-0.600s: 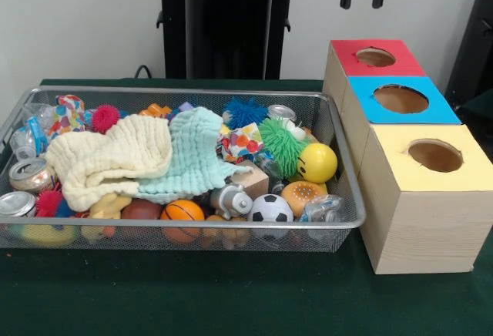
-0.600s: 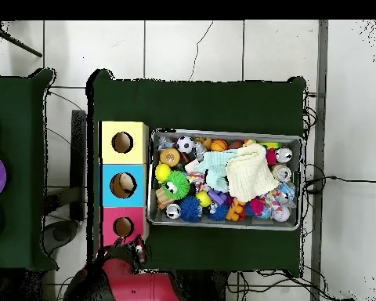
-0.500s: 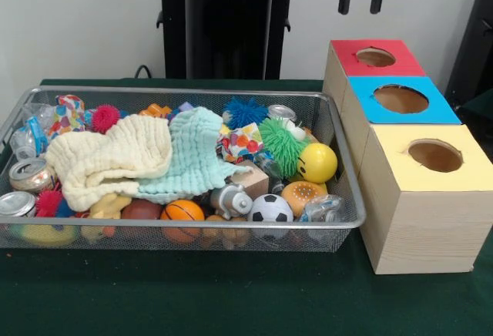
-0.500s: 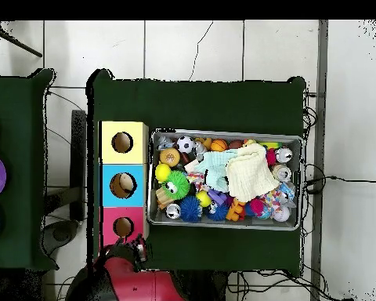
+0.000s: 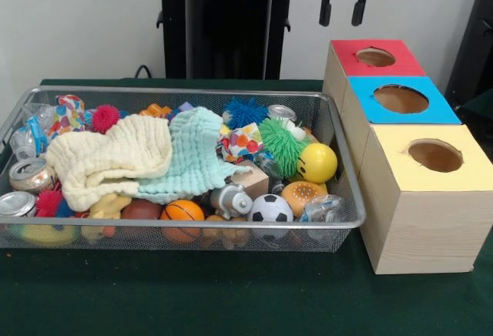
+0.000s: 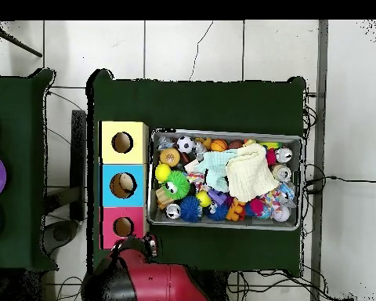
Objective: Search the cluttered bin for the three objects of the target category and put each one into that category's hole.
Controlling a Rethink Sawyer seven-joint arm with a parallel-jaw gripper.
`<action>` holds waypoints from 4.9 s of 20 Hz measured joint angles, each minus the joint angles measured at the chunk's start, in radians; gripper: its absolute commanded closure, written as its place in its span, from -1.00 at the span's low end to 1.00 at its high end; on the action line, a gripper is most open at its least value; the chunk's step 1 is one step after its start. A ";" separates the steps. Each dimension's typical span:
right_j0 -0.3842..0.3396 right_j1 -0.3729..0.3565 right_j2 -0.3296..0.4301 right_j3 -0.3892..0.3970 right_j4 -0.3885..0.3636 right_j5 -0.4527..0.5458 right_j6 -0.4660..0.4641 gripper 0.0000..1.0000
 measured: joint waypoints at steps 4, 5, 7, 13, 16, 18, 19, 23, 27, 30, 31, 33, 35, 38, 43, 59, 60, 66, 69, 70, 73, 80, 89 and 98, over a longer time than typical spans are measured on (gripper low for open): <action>-0.020 0.010 0.000 -0.022 0.000 0.000 0.000 -1.00; -0.026 0.014 0.000 -0.028 0.000 0.001 0.000 -1.00; -0.035 0.025 0.000 -0.042 0.000 0.001 0.000 -1.00; -0.054 0.065 0.000 -0.088 0.000 0.001 0.000 -1.00; -0.060 0.081 0.000 -0.107 0.000 0.001 0.000 -1.00; -0.064 0.092 0.000 -0.124 0.000 0.001 0.000 -1.00; -0.066 0.097 0.001 -0.135 0.000 0.001 0.000 -1.00; -0.080 0.109 0.001 -0.171 -0.011 0.001 0.000 -1.00; -0.101 0.120 0.001 -0.212 -0.032 0.001 0.000 -1.00; -0.116 0.131 0.002 -0.237 -0.050 0.001 0.000 -1.00; -0.124 0.136 0.003 -0.250 -0.059 0.001 0.000 -1.00; -0.137 0.147 0.003 -0.272 -0.076 0.001 0.000 -1.00; -0.149 0.158 0.003 -0.293 -0.095 0.001 0.000 -1.00; -0.161 0.173 0.002 -0.326 -0.126 0.001 0.000 -1.00; -0.174 0.201 0.003 -0.385 -0.186 0.001 0.000 -1.00; -0.208 0.352 -0.015 -0.448 -0.281 -0.078 0.000 -1.00; -0.208 0.359 -0.018 -0.448 -0.284 -0.087 0.000 -1.00; -0.208 0.410 -0.033 -0.448 -0.289 -0.131 0.000 -1.00; -0.205 0.429 -0.041 -0.449 -0.289 -0.135 0.000 -1.00; -0.202 0.437 -0.045 -0.449 -0.289 -0.136 0.000 -1.00; -0.196 0.454 -0.053 -0.449 -0.289 -0.137 0.000 -1.00; -0.189 0.487 -0.056 -0.449 -0.288 -0.182 0.000 -1.00; -0.187 0.495 -0.067 -0.439 -0.289 -0.311 0.000 1.00; -0.186 0.478 -0.066 -0.431 -0.289 -0.313 0.000 1.00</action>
